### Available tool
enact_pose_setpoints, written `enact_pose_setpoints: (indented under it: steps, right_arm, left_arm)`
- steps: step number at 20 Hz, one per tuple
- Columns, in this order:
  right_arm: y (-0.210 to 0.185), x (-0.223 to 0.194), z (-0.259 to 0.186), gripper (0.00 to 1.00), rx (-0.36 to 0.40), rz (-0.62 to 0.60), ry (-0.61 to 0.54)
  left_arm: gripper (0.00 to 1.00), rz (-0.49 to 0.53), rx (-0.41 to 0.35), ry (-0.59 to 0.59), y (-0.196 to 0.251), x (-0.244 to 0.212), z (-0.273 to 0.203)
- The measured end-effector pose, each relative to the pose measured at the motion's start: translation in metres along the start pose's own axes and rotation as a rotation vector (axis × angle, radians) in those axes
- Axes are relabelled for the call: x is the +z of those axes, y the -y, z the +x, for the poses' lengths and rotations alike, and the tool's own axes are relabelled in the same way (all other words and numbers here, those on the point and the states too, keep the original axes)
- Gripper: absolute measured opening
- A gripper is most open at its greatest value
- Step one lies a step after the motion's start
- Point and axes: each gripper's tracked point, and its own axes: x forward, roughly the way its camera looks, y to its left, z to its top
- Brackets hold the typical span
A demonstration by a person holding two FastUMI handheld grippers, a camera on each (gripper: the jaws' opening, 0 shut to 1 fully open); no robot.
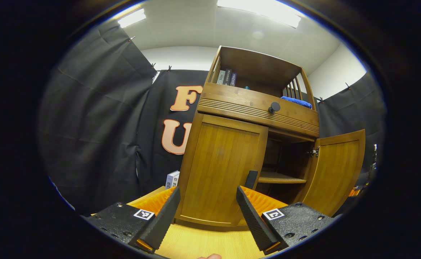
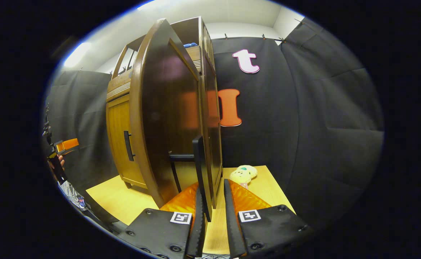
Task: Open the right door of the double-door shoe cabinet with the right hand, and open the left door with the left hand.
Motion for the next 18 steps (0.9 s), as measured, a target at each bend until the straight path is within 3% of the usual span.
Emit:
enact_pose_setpoints:
  steps: [2,5,12,18]
  right_arm:
    - [0.0,-0.001,-0.001,0.24,-0.012,-0.012,0.001]
    - [0.012,-0.005,-0.017,0.45,-0.062,0.001,-0.013]
    - [0.013,-0.006,-0.068,0.46,-0.21,0.019,0.032]
    - [-0.02,0.016,-0.108,0.35,-0.289,0.003,0.103]
  left_arm:
    - [0.92,0.002,-0.01,0.001,0.0,0.0,-0.001]
    - [0.95,0.011,-0.037,0.009,0.004,0.0,-0.001]
    - [0.94,-0.006,-0.151,-0.031,0.045,-0.01,0.021]
    - [0.95,-0.006,-0.254,-0.053,0.086,-0.016,0.045]
